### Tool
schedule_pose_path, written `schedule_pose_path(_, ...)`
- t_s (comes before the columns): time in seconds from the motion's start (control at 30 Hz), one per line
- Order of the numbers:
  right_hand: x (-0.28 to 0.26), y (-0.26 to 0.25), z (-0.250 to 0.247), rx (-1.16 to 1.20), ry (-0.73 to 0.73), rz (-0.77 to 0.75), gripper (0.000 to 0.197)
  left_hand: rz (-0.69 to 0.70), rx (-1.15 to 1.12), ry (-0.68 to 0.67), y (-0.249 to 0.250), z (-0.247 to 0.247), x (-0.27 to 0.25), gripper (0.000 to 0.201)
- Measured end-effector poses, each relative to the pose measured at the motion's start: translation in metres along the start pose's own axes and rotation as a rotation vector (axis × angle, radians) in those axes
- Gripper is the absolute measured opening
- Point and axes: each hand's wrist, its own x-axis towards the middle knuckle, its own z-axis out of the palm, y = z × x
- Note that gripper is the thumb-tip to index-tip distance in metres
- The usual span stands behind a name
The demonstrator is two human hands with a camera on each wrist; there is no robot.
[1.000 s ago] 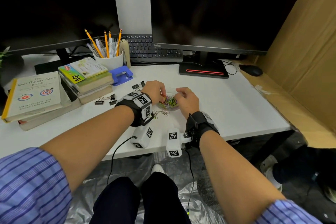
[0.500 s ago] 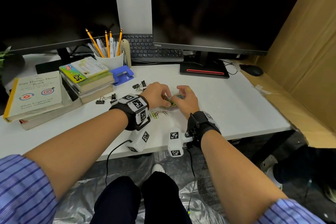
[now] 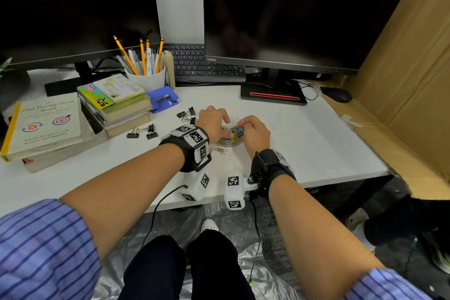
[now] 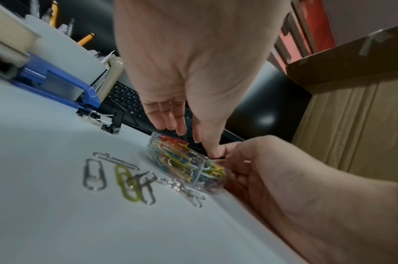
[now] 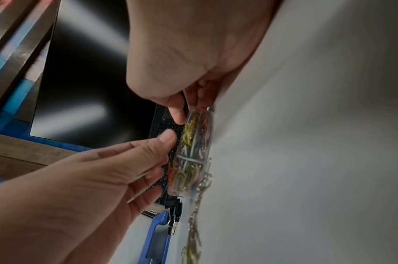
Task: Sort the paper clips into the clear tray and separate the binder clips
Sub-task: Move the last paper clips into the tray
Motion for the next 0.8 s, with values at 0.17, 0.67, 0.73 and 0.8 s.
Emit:
schedule_pose_path(0.17,0.0,0.002,0.002,0.021,0.036,0.011,0.025,-0.012,-0.026,0.032,-0.002,-0.015,-0.004,0.03)
schedule_pose_path(0.67,-0.002,-0.001,0.002,0.013,0.031,0.044,0.025,-0.011,0.126,-0.293,-0.03,-0.024,-0.029,0.034)
schedule_pose_path(0.73,-0.003,-0.002,0.002,0.01,0.028,0.045,0.025,0.031,0.068,-0.256,-0.032,-0.02,-0.029,0.019)
schedule_pose_path(0.8,-0.003,-0.003,0.002,0.006,0.033,0.043,0.025,0.056,0.029,-0.241,-0.036,-0.016,-0.026,0.022)
